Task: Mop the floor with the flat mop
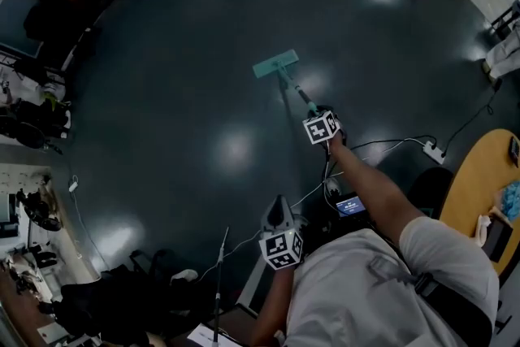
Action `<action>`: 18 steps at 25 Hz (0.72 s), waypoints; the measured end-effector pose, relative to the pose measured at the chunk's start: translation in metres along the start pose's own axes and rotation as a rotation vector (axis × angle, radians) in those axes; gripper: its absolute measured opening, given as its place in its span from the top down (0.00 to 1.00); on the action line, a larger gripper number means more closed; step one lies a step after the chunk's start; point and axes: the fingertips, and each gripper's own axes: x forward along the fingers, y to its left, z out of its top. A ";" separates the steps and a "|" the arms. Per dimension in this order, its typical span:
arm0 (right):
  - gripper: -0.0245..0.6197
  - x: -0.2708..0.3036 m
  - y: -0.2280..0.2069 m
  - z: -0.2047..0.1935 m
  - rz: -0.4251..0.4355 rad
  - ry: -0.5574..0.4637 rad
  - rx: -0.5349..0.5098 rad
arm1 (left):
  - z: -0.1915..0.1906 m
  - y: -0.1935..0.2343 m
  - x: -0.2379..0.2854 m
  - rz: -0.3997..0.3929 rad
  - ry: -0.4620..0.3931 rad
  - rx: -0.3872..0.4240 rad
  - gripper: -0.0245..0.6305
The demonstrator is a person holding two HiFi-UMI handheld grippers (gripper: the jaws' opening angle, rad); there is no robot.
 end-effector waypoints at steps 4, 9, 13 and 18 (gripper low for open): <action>0.79 -0.028 0.004 -0.018 0.020 0.010 -0.013 | 0.004 0.000 0.000 -0.013 -0.019 0.006 0.96; 0.79 -0.124 0.009 -0.088 0.072 0.050 -0.025 | 0.020 -0.012 0.004 -0.059 -0.063 0.027 0.96; 0.79 -0.227 0.016 -0.134 0.108 0.077 0.028 | 0.030 -0.025 0.003 -0.106 -0.087 0.045 0.96; 0.79 -0.276 0.031 -0.143 0.131 0.039 0.067 | 0.030 -0.031 0.003 -0.137 -0.092 0.043 0.96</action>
